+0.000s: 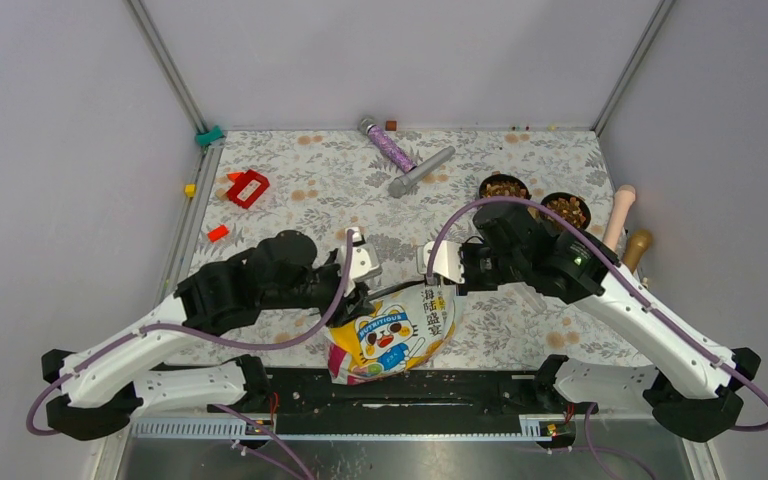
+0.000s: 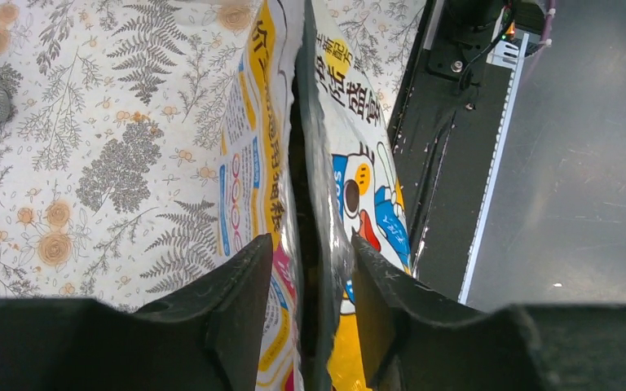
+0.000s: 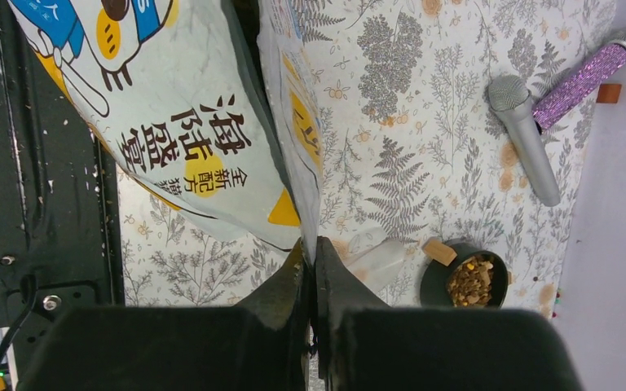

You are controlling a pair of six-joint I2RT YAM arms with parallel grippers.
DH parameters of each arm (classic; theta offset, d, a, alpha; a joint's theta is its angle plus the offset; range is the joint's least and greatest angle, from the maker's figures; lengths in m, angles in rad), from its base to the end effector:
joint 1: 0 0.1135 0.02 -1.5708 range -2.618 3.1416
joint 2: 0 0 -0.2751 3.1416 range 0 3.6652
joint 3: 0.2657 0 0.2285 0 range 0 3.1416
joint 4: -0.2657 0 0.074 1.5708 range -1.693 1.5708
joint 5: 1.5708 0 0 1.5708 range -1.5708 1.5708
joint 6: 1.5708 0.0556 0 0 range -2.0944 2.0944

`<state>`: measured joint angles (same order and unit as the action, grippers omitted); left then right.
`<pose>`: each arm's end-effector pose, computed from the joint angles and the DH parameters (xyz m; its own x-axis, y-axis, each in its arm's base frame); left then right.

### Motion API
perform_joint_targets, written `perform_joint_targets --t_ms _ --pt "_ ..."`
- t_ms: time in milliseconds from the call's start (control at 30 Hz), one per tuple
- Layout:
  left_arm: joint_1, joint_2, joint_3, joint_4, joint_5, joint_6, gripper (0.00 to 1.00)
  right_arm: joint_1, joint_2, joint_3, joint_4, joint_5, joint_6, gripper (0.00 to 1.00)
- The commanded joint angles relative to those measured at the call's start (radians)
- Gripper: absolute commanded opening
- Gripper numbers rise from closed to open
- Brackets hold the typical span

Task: Serve the pet food
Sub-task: Close the pet food bag at the center of the board.

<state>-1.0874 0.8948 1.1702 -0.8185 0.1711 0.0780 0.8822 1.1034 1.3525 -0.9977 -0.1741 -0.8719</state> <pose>0.0632 -0.1407 0.3792 -0.1662 0.4818 -0.8604 0.9561 0.2923 -0.0210 0.1128 0.1523 0.3840 0.3656 -0.7422 -0.5616 -0.8723 -0.0627 -0.4850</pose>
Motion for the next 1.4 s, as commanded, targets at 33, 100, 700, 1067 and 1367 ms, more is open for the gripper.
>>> perform_joint_targets --t_ms 33,100,700,1067,1367 --pt "-0.013 0.078 0.065 0.030 -0.032 -0.008 0.43 -0.011 -0.067 0.019 0.128 0.010 0.086 0.00" --pt "-0.033 0.106 0.087 0.005 -0.066 -0.002 0.43 -0.012 -0.078 0.010 0.147 0.021 0.092 0.00" --pt "-0.151 0.080 0.165 -0.076 -0.289 -0.011 0.48 -0.012 -0.110 -0.014 0.166 0.027 0.084 0.00" --pt "-0.150 0.083 0.198 -0.250 -0.267 -0.073 0.53 -0.012 -0.127 -0.025 0.167 0.016 0.072 0.00" --pt "-0.151 0.103 0.219 -0.280 -0.264 -0.097 0.00 -0.012 -0.135 -0.029 0.166 0.003 0.065 0.00"
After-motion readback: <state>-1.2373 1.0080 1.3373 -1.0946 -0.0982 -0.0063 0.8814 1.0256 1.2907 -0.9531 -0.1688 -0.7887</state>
